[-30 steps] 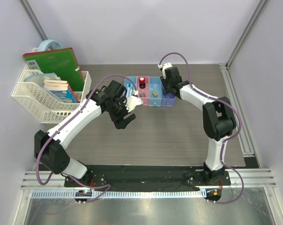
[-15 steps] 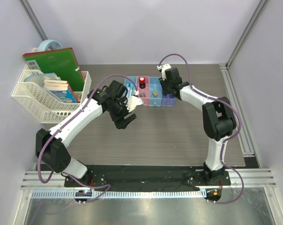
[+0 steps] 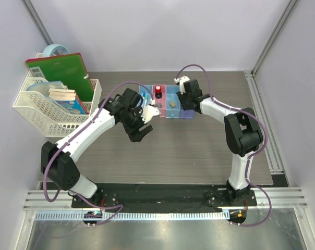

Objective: Sort the stationery into containers
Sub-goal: Move the storage box to the center of the board.

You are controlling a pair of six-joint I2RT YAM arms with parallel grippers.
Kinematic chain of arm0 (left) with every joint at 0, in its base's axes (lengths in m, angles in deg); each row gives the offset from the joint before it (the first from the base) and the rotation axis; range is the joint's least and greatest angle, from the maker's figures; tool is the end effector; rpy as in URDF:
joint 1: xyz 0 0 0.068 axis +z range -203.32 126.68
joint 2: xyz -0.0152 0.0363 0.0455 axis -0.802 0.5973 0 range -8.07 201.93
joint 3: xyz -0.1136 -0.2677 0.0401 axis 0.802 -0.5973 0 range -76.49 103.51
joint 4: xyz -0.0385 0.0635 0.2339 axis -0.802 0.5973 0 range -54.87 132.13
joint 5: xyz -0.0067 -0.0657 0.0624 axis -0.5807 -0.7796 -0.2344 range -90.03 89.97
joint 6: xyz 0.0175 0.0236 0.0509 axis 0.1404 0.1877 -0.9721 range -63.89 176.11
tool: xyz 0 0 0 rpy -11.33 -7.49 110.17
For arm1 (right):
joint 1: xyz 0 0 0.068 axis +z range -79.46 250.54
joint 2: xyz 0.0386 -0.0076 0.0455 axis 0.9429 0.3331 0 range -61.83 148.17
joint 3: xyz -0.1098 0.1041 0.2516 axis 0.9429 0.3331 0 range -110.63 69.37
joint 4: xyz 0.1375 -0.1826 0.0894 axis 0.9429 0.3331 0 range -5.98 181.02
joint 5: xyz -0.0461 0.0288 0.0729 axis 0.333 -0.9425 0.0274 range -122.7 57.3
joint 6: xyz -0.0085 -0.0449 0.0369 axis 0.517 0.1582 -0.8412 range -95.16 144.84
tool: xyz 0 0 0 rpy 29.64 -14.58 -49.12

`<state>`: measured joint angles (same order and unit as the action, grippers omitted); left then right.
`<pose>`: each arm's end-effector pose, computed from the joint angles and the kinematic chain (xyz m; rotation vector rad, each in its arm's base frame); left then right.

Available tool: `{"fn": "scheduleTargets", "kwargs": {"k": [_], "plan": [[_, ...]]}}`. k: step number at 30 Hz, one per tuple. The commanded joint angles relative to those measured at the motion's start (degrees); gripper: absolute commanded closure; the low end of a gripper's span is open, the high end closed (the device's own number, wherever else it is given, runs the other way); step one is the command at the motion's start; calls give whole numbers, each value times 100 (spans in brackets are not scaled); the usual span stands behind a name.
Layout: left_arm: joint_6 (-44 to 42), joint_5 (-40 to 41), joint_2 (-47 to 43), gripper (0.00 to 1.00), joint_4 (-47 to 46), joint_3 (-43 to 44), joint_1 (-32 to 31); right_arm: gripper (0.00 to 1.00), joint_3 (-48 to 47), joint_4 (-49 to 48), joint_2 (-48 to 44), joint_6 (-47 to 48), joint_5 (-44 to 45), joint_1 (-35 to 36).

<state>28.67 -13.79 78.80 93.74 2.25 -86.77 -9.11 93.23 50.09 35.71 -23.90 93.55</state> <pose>0.2314 -0.1650 0.3197 1.4403 2.3170 -0.3582 0.4031 0.1641 0.2242 -0.5968 2.2265 -0.0695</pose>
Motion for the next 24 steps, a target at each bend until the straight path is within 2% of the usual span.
{"fn": "scheduleTargets", "kwargs": {"k": [1, 9, 14, 20, 24], "plan": [[-7, -127, 5, 23, -148, 221, 14, 56, -247, 63, -144, 108, -19, 29], [63, -31, 67, 23, -323, 142, 14, 42, -440, 256, -267, 204, 69, 29], [213, 189, 216, 22, -587, 229, 32, 41, -590, 379, -416, 275, 192, 29], [520, 839, 585, 22, -1026, 405, 137, 39, -643, 432, -767, 266, 289, 29], [669, 884, 752, 21, -1264, 519, 365, 39, -520, 441, -1136, 284, 464, 11]]}}
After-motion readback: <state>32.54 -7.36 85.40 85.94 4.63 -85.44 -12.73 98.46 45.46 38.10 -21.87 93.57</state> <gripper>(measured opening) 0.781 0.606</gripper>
